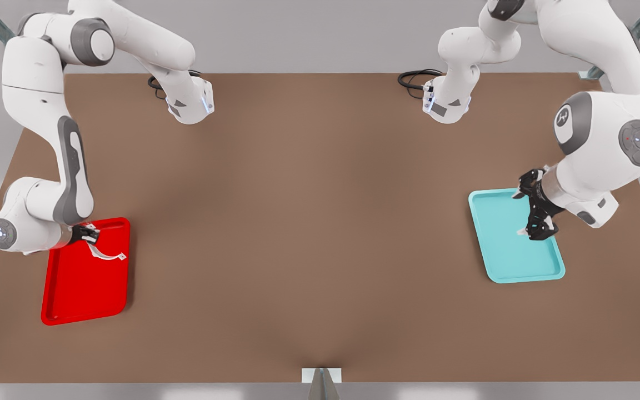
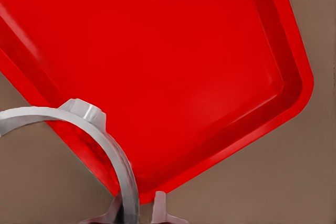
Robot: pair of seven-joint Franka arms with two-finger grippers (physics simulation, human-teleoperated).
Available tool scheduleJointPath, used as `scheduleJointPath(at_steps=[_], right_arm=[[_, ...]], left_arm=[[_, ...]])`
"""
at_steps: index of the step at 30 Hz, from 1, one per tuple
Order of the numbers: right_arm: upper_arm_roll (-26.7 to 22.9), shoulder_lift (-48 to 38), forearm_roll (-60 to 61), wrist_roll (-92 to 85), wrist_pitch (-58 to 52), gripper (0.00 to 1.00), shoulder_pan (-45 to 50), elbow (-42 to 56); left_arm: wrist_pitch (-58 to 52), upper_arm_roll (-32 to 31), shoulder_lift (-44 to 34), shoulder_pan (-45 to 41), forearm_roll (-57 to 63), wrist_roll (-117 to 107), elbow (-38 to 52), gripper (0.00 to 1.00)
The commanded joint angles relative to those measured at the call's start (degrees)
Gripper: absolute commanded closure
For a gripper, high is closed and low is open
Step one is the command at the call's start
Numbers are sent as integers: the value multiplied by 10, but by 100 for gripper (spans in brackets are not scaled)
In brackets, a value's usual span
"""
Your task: Take the drainage pipe clamp from the left arm, pass it to the right arm, and place it in the plate on the right side
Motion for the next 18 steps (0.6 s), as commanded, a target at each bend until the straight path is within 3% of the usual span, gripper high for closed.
scheduleJointPath(at_steps=[1,4,6,8,9,10,11,12,14,18], right_arm=[[0,15,-16,-213,11,0,-15,20],[9,-16,-14,-266,-6,0,-34,52],[64,-128,77,-264,-36,0,-32,74],[142,-194,87,-240,-80,0,-34,75],[143,-195,82,-199,-148,0,-21,120],[118,-213,86,-177,-165,0,26,121],[-39,-239,126,-177,-183,0,154,109],[-146,-266,142,-154,-194,0,274,84],[-139,-302,143,-101,-201,0,287,47],[-136,-259,154,-106,-204,0,287,100]], left_arm=[[-56,-1,17,4,14,794,6,0],[-56,0,21,6,13,793,6,0],[-55,0,21,13,13,794,5,0],[-55,0,21,13,13,794,5,0],[-55,0,22,14,13,794,5,0],[-54,0,22,13,14,795,5,0],[-54,0,23,12,15,795,5,0],[-53,0,26,11,17,797,6,0],[-53,0,27,10,18,842,6,0],[-45,0,27,9,19,855,6,0]])
